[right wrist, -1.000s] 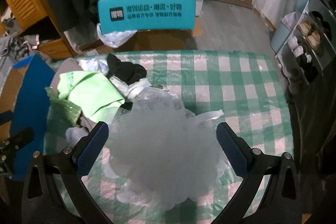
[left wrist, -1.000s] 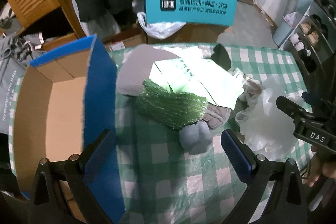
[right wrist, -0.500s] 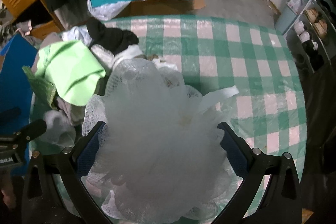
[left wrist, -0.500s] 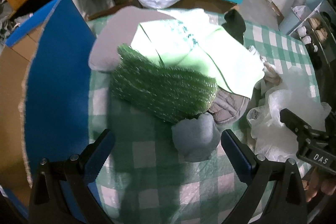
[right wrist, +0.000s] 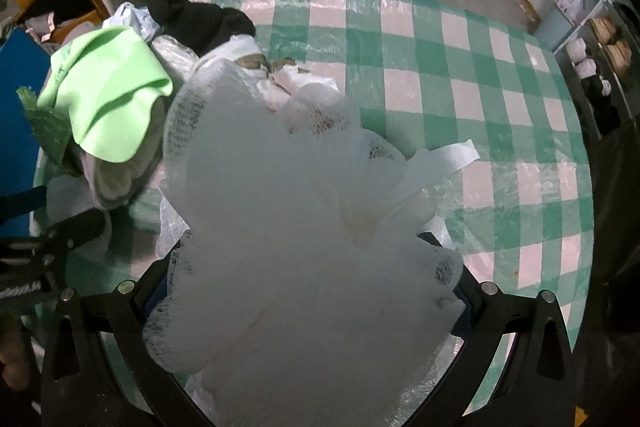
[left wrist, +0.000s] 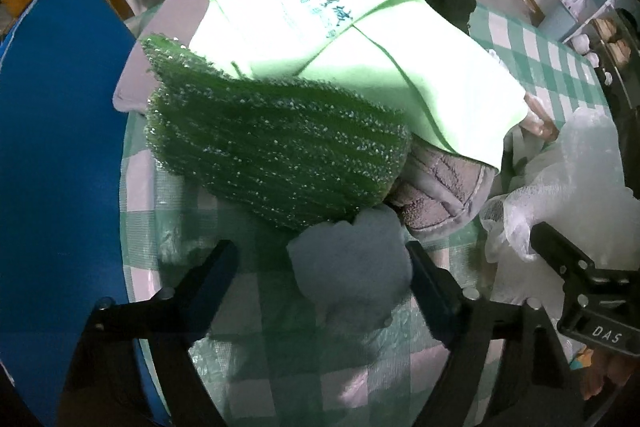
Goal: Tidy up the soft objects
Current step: 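Reach the right tool to the white mesh bath puff and grasp it, then grasp the grey sock with the left tool while the right tool lifts the bath puff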
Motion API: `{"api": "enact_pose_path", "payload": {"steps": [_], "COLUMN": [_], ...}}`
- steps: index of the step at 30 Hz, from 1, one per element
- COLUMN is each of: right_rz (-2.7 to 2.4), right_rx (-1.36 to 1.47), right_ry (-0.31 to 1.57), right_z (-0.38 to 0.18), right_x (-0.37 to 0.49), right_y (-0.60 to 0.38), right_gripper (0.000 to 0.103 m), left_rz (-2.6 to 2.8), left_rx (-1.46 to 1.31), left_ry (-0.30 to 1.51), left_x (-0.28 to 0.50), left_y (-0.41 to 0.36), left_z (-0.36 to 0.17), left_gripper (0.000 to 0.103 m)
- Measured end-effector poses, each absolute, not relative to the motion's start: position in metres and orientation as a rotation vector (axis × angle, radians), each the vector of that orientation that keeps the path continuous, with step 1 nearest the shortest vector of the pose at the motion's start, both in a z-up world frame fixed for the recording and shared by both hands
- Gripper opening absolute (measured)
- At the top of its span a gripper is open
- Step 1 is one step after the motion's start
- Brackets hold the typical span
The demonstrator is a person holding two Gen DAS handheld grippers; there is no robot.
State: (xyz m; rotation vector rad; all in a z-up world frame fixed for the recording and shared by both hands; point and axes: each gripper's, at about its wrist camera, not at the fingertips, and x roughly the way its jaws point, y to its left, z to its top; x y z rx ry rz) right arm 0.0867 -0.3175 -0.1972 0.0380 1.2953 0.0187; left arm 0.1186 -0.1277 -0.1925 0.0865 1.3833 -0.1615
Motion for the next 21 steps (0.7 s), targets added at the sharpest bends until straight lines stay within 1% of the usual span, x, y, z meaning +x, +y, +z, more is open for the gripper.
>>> {"api": "enact_pose_path", "payload": {"steps": [2, 3, 5, 6, 7, 8, 10, 11, 13, 15, 21], "right_rz": [0.025, 0.027, 0.030, 0.031, 0.035, 0.037, 0.042, 0.043, 0.050, 0.057, 0.075], "right_rx": [0.025, 0.016, -0.008, -0.015, -0.027, -0.037, -0.048, -0.047, -0.029, -0.004, 0.040], "right_ry": [1.301, 1.301, 1.297, 1.293, 1.291, 1.288, 1.277, 1.271, 1.262, 1.258, 1.227], "right_z": [-0.200, -0.201, -0.200, -0.200, -0.199, -0.198, -0.193, -0.190, -0.184, -0.178, -0.160], "right_x": [0.086, 0.086, 0.085, 0.083, 0.082, 0.081, 0.079, 0.078, 0.075, 0.073, 0.063], "right_y": [-0.316, -0.315, -0.313, -0.311, -0.310, -0.309, -0.306, -0.306, -0.306, -0.307, -0.307], "right_gripper": [0.102, 0.099, 0.093, 0.088, 0.083, 0.080, 0.070, 0.067, 0.060, 0.057, 0.052], "left_rz": [-0.172, -0.173, -0.185, -0.192, -0.203, -0.205, -0.214, -0.222, -0.234, -0.239, -0.274], "left_rx": [0.094, 0.102, 0.109, 0.110, 0.105, 0.104, 0.091, 0.083, 0.068, 0.057, -0.001], "left_ry": [1.373, 1.367, 1.361, 1.359, 1.358, 1.355, 1.346, 1.347, 1.352, 1.350, 1.340], "left_x": [0.120, 0.117, 0.116, 0.116, 0.116, 0.115, 0.114, 0.113, 0.112, 0.107, 0.101], "left_y": [-0.130, -0.132, -0.134, -0.135, -0.134, -0.133, -0.130, -0.128, -0.123, -0.119, -0.107], "left_z": [-0.191, -0.189, -0.188, -0.187, -0.187, -0.186, -0.185, -0.186, -0.184, -0.181, -0.165], "left_gripper": [0.074, 0.071, 0.055, 0.051, 0.044, 0.041, 0.034, 0.031, 0.028, 0.027, 0.027]}}
